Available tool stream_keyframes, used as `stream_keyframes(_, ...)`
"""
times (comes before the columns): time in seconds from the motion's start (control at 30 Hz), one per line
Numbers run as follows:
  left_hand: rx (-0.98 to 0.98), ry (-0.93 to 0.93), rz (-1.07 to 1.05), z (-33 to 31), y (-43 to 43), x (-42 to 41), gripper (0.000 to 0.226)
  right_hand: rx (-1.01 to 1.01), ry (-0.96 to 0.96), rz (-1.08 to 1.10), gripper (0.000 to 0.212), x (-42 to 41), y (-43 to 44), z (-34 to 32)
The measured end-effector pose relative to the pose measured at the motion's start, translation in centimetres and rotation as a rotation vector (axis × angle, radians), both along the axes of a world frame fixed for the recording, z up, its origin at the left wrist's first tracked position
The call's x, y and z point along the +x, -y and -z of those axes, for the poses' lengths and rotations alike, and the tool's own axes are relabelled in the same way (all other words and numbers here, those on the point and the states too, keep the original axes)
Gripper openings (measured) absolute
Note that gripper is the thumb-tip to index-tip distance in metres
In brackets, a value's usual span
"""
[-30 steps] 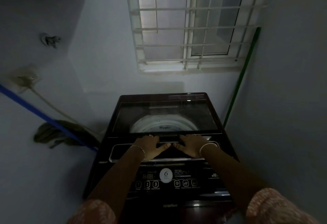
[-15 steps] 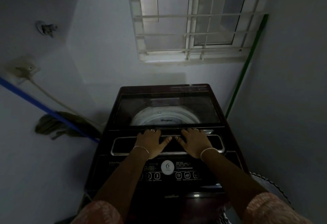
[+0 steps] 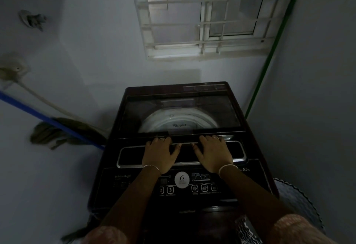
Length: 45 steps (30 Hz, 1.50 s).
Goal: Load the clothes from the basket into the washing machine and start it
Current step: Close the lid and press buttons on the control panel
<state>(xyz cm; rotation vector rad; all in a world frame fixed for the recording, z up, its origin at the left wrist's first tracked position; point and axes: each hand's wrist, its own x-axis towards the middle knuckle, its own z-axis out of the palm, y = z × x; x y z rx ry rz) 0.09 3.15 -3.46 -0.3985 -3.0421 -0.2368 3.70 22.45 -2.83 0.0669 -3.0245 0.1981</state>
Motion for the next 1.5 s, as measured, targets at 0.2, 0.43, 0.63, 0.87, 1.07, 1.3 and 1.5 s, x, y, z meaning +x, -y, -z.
stream_keyframes(0.2, 0.04, -0.012, -0.009, 0.2, 0.1, 0.1, 0.045, -0.016, -0.04, 0.016, 0.053, 0.0, 0.1, 0.2)
stream_keyframes(0.43, 0.067, -0.026, -0.007, 0.2, 0.2, 0.2, 0.043, -0.034, -0.059, 0.024, 0.044, 0.0, 0.1, 0.5)
stream_keyframes(0.63, 0.105, -0.072, 0.004, 0.5, 0.4, 0.2, 0.039, -0.011, -0.023, 0.008, 0.044, 0.1, 0.1, 0.2)
stream_keyframes(0.87, 0.188, -0.166, 0.025, 1.0, 1.8, 0.9, 0.051, 0.034, 0.08, -0.005, 0.044, 0.4, 0.4, -0.3)
stream_keyframes(1.07, 0.182, -0.224, -0.053, 0.5, 3.7, 2.4, 0.039, -0.063, 0.216, -0.027, 0.053, 0.7, 1.8, -1.7)
stream_keyframes(1.3, 0.176, -0.266, -0.2, -0.5, 6.4, 4.7, 0.048, -0.121, 0.236, -0.14, 0.066, 0.9, 4.4, -4.0)
stream_keyframes(1.5, 0.175, -0.28, -0.304, -2.2, 10.6, 5.3, 0.051, -0.177, 0.151, -0.25, 0.071, -1.2, 7.5, -5.8)
